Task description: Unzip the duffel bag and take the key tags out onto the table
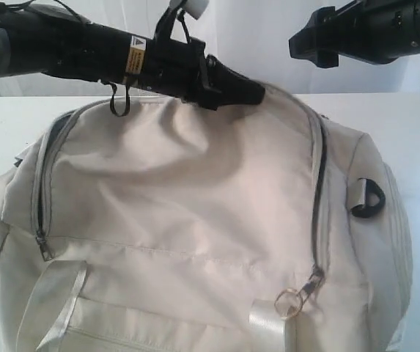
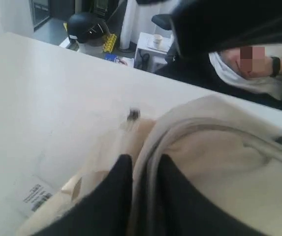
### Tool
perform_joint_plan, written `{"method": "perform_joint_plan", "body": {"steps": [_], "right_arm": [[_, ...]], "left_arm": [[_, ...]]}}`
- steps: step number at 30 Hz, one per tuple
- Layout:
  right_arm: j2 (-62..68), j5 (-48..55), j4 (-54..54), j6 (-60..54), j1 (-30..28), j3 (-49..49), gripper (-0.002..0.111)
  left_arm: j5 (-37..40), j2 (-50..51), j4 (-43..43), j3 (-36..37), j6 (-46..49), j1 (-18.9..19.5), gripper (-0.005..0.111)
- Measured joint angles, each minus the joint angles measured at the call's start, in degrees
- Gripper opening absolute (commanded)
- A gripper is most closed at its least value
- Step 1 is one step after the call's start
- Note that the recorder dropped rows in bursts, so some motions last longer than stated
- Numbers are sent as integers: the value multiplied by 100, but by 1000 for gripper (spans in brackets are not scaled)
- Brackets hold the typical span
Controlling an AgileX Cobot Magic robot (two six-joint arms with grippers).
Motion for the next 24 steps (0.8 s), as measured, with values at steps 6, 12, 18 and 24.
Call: {"method": "perform_joint_plan", "body": {"steps": [6, 12, 18, 24], "right_arm": [[0, 286, 0, -9, 0, 0, 71], [0, 597, 24, -64, 0, 0, 71], [164, 1102, 33, -154, 0, 0, 71], [466, 1113, 33, -244, 0, 0, 70]], "left_arm": [[507, -169, -260, -71, -122, 325, 74], [387, -192, -260, -71, -160, 663, 69], [-92, -413, -260, -71, -172, 1271, 68], [-160, -476, -260, -71, -606, 2341, 68]]}}
